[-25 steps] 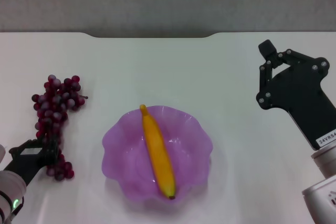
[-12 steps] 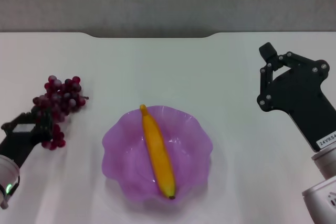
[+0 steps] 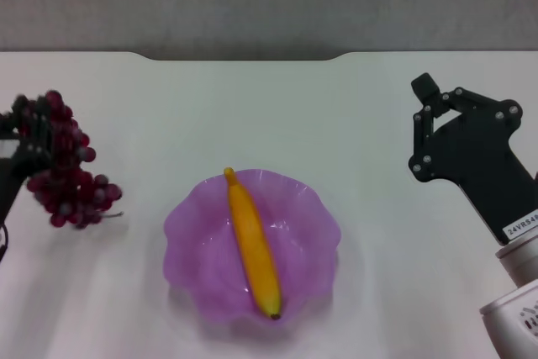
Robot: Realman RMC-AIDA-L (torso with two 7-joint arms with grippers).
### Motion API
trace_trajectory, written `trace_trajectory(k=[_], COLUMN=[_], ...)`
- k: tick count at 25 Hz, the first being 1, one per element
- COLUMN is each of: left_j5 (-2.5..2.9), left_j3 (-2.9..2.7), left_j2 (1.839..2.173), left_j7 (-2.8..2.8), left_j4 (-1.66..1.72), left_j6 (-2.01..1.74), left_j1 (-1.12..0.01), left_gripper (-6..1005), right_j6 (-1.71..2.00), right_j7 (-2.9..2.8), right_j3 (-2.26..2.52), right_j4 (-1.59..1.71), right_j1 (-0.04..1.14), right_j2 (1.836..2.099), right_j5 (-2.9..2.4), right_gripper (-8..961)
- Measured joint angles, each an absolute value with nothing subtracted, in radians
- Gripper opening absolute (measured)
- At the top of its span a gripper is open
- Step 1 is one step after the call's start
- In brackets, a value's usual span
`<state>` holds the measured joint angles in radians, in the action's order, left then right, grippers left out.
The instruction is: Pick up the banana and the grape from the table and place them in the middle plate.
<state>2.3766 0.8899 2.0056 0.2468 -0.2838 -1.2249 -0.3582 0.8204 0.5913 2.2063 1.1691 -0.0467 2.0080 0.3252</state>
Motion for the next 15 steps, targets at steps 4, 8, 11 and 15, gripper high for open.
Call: trace_trajectory(k=[4, 8, 11, 15], left_j5=[2.377, 2.417, 2.471, 2.582], left_j3=[0.887, 0.883, 0.887, 0.888], left_j2=[2.001, 1.987, 1.971, 1.956], left_j7=[0.270, 0.346, 0.412, 0.478], left_j4=[-0.283, -0.282, -0.292, -0.299], left_j6=[-1.330, -1.444, -1.510, -1.551], left_j1=[-0.358, -0.363, -0.373, -0.410], left_gripper=[232, 230, 228, 225], right_j6=[0.821, 0.821, 0.821, 0.821], right_j7=[0.591, 0.590, 0.589, 0.589], right_j3=[2.207, 2.207, 2.210, 2.216], right_j4=[1.162, 1.157, 1.138, 1.120], right_j1=[-0.043, -0.040, -0.028, -0.015], right_j2=[2.008, 2.008, 2.007, 2.005], right_j5=[0.325, 0.325, 0.342, 0.362], right_gripper=[-1, -1, -1, -1])
